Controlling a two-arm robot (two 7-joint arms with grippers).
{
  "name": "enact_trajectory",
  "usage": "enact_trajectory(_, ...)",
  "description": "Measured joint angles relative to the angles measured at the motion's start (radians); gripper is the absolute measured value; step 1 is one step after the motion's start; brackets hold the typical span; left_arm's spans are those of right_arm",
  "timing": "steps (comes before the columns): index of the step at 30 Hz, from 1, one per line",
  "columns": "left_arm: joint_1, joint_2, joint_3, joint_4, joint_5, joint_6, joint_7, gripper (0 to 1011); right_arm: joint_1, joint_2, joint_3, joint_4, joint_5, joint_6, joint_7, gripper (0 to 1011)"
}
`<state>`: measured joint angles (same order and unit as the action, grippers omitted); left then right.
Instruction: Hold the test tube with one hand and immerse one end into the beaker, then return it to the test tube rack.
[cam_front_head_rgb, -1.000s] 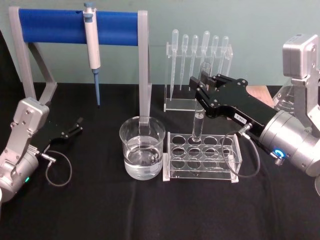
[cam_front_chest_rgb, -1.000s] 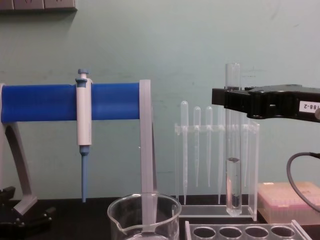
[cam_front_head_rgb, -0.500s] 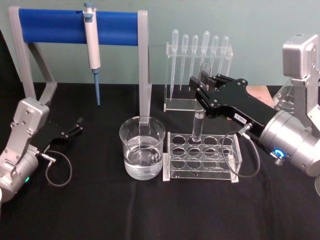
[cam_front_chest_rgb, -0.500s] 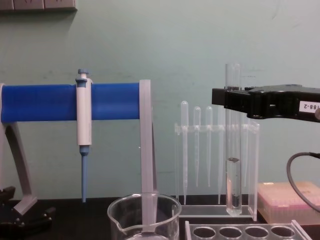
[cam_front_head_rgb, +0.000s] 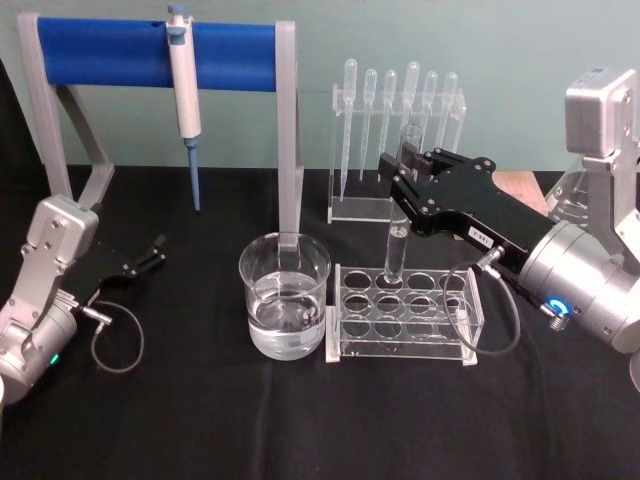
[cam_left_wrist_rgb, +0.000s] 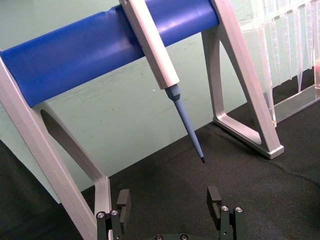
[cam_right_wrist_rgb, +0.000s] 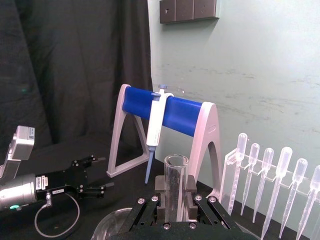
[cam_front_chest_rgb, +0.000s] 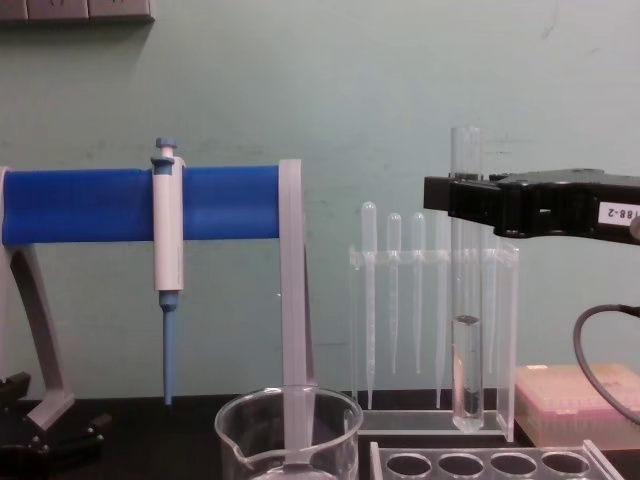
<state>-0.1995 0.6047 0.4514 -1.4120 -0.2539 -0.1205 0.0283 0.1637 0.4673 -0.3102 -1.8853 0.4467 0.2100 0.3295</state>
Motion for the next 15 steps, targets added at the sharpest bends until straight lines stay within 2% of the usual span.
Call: enact_trajectory(15, 0.0, 0.0, 0.0, 0.0, 0.0, 0.0, 0.0, 1000, 0.0, 0.0, 0.0, 0.0, 0.0, 0.0, 0.0, 225)
